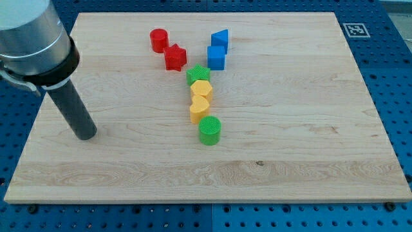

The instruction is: Move the green circle towards the center right

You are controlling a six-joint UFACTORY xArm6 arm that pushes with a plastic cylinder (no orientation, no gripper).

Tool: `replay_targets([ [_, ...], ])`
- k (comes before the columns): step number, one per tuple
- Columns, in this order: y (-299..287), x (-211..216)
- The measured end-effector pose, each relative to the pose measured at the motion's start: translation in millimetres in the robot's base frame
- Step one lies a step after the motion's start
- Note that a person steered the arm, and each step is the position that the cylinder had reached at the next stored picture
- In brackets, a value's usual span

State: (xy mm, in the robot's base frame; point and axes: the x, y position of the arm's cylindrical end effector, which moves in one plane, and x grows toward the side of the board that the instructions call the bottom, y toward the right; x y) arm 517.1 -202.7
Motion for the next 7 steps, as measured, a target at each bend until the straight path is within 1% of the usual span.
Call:
replay_targets([
  [2, 0, -2],
  [3, 6, -20],
  [5, 68, -16],
  [6, 116, 5],
  [7, 122, 5],
])
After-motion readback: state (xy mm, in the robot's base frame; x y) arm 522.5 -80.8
